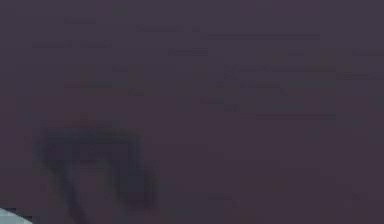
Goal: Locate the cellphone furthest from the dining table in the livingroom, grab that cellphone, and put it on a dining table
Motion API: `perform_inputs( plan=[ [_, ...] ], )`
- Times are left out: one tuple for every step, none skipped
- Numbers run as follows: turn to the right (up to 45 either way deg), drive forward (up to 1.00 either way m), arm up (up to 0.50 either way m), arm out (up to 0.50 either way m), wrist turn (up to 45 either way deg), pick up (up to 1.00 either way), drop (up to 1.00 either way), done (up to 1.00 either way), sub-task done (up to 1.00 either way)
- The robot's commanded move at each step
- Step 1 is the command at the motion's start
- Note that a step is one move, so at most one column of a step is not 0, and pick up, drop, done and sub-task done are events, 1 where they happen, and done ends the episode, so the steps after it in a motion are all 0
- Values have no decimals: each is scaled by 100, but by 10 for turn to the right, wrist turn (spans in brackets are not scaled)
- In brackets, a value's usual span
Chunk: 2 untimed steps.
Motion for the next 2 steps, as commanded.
perform_inputs(
  plan=[
    [-450,0,0,0,0,0,0,0,0],
    [-450,0,0,0,0,0,0,0,0]
  ],
)
